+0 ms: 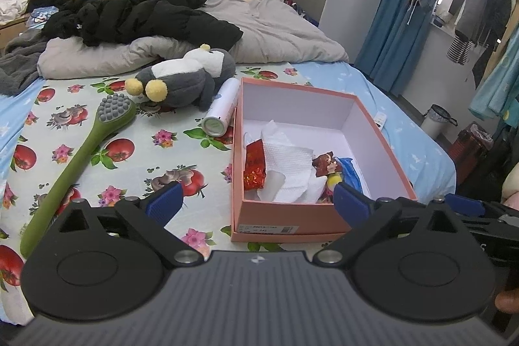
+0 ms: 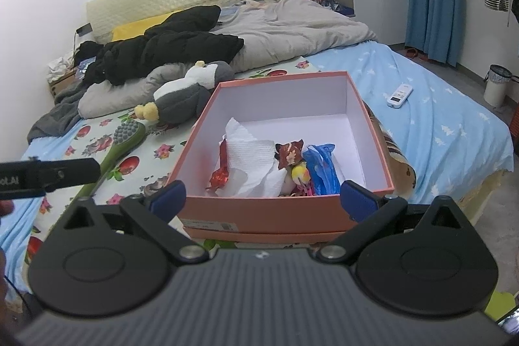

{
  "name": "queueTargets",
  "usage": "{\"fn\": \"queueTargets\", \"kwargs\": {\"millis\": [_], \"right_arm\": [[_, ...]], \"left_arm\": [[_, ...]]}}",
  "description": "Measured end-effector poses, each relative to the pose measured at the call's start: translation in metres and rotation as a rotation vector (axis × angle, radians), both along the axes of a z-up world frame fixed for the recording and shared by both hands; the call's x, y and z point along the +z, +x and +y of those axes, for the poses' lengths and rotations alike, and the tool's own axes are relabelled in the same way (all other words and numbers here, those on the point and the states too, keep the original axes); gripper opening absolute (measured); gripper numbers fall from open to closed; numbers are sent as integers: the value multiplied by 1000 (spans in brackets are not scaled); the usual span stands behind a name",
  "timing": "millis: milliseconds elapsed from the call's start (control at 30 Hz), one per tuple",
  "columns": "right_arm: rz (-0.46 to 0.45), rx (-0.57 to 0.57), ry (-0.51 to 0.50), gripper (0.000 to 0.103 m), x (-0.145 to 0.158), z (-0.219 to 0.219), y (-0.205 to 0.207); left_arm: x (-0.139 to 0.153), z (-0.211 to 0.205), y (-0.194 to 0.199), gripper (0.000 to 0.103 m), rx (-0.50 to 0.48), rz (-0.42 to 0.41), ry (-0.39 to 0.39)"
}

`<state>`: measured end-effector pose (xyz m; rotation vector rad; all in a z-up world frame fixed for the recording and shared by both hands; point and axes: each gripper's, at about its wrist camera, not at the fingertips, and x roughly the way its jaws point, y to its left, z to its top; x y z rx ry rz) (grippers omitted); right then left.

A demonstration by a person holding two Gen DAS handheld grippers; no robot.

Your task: Organize soft objects

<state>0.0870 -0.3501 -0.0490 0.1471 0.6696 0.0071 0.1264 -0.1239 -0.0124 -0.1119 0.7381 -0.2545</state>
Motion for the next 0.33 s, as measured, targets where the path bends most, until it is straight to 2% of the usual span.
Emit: {"fn": "queueTargets", "kwargs": {"millis": [333], "right_arm": [[0, 1, 0, 103, 0, -1, 0]], "left_arm": [[0, 0, -1, 101, 0, -1, -3]]}}
